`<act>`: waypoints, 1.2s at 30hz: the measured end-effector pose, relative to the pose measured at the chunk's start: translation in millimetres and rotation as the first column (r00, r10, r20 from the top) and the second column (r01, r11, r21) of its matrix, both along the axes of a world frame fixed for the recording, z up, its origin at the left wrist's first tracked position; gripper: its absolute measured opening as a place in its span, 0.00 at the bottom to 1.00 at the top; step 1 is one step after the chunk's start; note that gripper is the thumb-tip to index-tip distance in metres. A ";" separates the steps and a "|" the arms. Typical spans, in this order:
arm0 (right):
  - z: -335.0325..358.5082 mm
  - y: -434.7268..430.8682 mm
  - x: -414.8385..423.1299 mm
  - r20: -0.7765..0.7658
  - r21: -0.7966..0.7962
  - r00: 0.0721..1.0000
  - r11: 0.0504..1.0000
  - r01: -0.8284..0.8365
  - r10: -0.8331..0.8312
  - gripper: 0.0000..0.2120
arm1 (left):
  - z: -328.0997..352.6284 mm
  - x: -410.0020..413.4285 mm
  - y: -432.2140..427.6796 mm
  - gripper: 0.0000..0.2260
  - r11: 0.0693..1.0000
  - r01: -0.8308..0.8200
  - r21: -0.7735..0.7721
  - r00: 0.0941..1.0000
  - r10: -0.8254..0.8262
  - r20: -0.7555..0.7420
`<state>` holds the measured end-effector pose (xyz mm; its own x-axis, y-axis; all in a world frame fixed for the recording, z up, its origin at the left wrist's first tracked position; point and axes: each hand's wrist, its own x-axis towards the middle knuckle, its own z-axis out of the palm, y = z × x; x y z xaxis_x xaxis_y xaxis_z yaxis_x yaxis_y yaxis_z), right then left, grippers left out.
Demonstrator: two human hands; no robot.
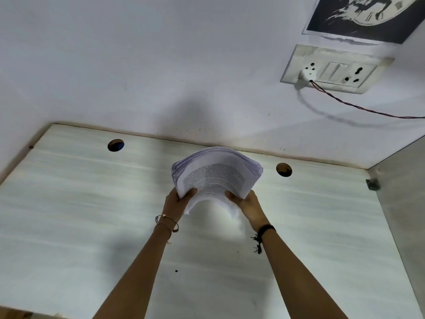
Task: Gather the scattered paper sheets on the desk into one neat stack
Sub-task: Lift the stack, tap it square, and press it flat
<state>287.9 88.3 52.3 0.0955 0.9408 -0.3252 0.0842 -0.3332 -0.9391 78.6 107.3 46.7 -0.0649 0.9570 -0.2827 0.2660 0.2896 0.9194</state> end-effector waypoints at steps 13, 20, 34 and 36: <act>-39.7 -13.9 -1.2 0.094 -0.028 0.994 0.997 0.066 -0.063 0.23 | -36.0 3.3 -0.5 0.16 0.995 -0.100 -0.028 0.984 0.094 -0.151; -100.3 -36.3 -4.7 0.224 -0.085 0.965 0.983 0.161 -0.138 0.17 | -104.2 19.9 -33.7 0.24 0.995 -0.052 -0.091 0.911 0.010 -0.412; -129.1 -30.0 -18.4 0.617 -0.014 0.778 0.987 0.162 -0.119 0.24 | -143.0 15.9 -62.8 0.35 0.989 0.096 0.111 0.660 0.020 -0.751; -129.7 -32.5 -16.8 0.705 0.010 0.700 0.988 0.151 -0.114 0.23 | -144.0 12.8 -63.4 0.33 0.986 0.139 0.096 0.599 -0.007 -0.801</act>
